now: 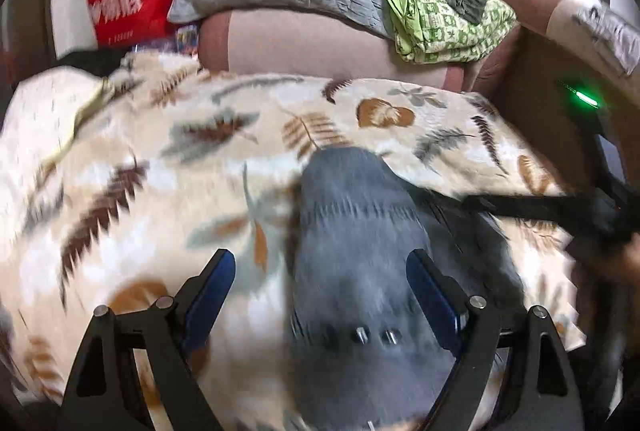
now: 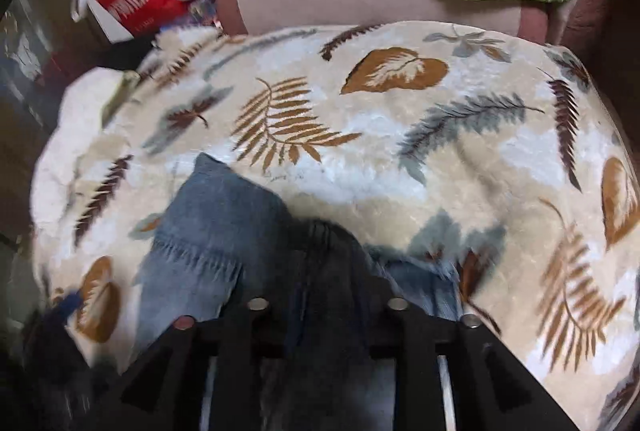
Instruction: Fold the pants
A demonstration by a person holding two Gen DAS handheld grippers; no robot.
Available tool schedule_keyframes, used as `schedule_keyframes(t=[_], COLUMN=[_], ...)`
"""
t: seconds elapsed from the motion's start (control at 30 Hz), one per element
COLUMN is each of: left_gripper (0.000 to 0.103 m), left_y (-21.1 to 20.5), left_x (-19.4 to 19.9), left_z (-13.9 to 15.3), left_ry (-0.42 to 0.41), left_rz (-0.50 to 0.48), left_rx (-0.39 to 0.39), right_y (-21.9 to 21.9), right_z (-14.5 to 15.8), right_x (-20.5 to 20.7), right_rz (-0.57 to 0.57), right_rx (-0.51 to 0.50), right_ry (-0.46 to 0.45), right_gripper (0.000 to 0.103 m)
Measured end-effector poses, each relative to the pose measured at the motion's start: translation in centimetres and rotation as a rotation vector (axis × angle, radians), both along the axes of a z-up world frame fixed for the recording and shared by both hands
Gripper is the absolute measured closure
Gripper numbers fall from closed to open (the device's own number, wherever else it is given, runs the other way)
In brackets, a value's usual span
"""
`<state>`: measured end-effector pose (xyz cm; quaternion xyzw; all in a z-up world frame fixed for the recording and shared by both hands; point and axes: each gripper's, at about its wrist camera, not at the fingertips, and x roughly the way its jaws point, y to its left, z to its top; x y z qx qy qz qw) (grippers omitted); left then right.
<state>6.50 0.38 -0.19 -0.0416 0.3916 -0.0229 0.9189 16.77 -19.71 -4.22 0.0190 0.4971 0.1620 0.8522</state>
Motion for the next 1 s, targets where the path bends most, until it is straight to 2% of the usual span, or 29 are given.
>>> schedule_keyframes(t=[0.03,0.1,0.13,0.23,0.27,0.3,0.43,0.57,0.63,0.67,0.73,0.77,0.9,1.0], left_gripper=[0.015,0.015,0.015,0.015,0.015,0.014,0.014,0.013,0.014,0.014,0.014,0.014,0.014,0.014], left_y=[-0.3,-1.1,-1.5,-2.7,-2.6,-2.3,-2.1,-2.0,-1.6,-1.4,-1.3,-1.3,-1.3,-1.5], left_x=[1.1,3.7,4.4,6.5,6.4,6.2,6.1,6.1,5.9,5.7,5.1,4.3,0.7,-1.4], left_z=[-0.1,-1.3,-2.2,-6.0,-6.5,-6.4,-6.4,-6.6,-6.4,-6.2,-5.5,-5.0,-3.3,-3.3], left_ry=[0.01,0.061,0.094,0.228,0.235,0.221,0.224,0.222,0.224,0.224,0.22,0.206,0.143,0.129], left_rz=[-0.006,-0.026,-0.028,-0.039,-0.033,-0.024,-0.026,-0.025,-0.024,-0.021,-0.02,-0.03,-0.04,-0.046], left_rx=[0.026,0.053,0.075,0.157,0.153,0.137,0.138,0.12,0.102,0.096,0.085,0.082,0.093,0.117], right_y=[-1.1,-2.7,-3.1,-4.0,-4.5,-5.1,-4.8,-3.5,-3.2,-2.8,-2.0,-2.1,-2.7,-2.5], right_z=[0.0,-0.4,-1.2,-5.5,-6.5,-6.2,-3.3,-0.8,-1.1,-1.9,-4.8,-5.5,-3.0,-1.2], right_x=[-0.5,-1.0,-0.8,0.2,0.4,0.2,-0.5,-2.2,-3.3,-3.8,-4.1,-4.0,-5.2,-7.9], right_rz=[-0.024,-0.041,-0.035,-0.052,-0.063,-0.081,-0.088,-0.058,-0.048,-0.036,-0.024,-0.031,-0.082,-0.055], right_rx=[0.015,0.06,0.068,0.003,0.048,0.092,0.074,0.135,0.144,0.116,-0.005,-0.009,-0.01,0.029], right_ry=[0.001,0.016,0.039,0.158,0.204,0.184,0.087,0.034,0.04,0.058,0.12,0.12,0.069,0.015], right_gripper=[0.057,0.053,0.044,0.037,0.035,0.035,0.035,0.033,0.033,0.033,0.033,0.033,0.033,0.033])
